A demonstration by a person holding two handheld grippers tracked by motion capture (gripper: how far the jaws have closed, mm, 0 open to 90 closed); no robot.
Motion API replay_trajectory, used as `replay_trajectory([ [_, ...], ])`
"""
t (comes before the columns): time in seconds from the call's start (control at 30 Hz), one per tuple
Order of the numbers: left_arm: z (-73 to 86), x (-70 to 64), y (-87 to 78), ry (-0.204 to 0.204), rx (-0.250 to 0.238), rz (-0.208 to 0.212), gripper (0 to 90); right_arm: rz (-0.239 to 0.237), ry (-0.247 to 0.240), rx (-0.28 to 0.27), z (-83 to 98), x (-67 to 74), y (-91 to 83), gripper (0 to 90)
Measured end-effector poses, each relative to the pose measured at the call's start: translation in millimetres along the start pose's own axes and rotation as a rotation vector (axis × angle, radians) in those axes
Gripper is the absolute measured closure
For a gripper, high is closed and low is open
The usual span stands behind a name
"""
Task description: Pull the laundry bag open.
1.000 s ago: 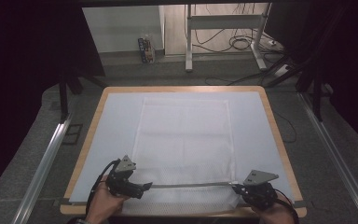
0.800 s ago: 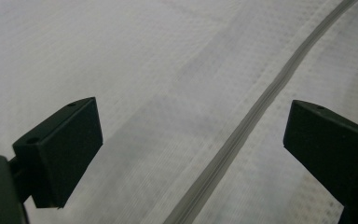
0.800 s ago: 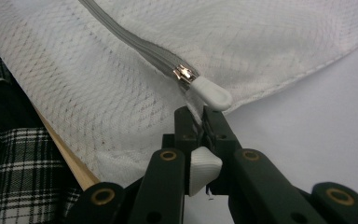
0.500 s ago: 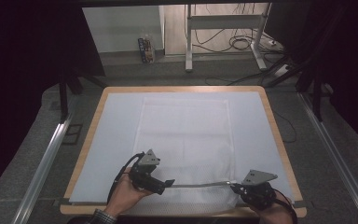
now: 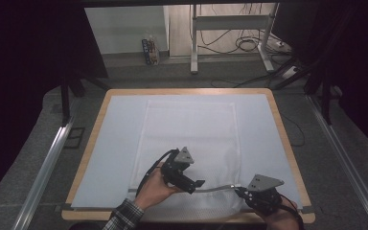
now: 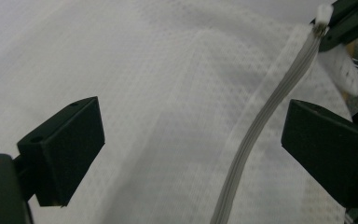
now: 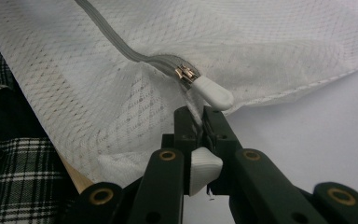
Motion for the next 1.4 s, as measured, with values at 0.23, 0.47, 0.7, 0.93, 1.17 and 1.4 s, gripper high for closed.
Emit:
replay_trajectory([
  [0.23, -37.9, -14.6, 23.7, 0.093, 0.013, 0.031, 4.4, 0.002, -0.002, -0.001, -0.3, 0.1, -0.2, 84.4],
  [0.47, -65.0, -31.1, 43.7, 0.148, -0.004, 0.037, 2.4, 0.001, -0.004, 0.000, 0.1, -0.4, -0.4, 84.4],
  [0.7, -79.9, -42.1, 59.1, 0.177, 0.001, 0.054, 2.4, 0.001, -0.005, 0.007, 0.8, -0.9, -0.2, 84.4],
  [0.93, -77.5, -42.7, 67.1, 0.172, 0.012, 0.034, 2.3, 0.004, -0.006, 0.003, 0.8, -1.3, -0.9, 84.3],
  [1.17, -75.3, -33.8, 58.1, 0.154, 0.007, 0.005, 2.6, 0.009, -0.006, 0.003, 0.6, -0.5, -0.8, 84.3],
  [1.4, -63.2, -27.5, 46.0, 0.154, 0.010, -0.003, 5.4, 0.022, -0.016, 0.007, 0.7, -0.4, -0.8, 84.2],
])
Point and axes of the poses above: each handheld gripper's, and its own axes: y roughly forward along the jaws, z roughly out of its underside, x roughly to its left, the point moved 1 cm from there along y, roughly forward along the jaws, and after that the axes turned 6 degrees about x, right-handed, at the moved point
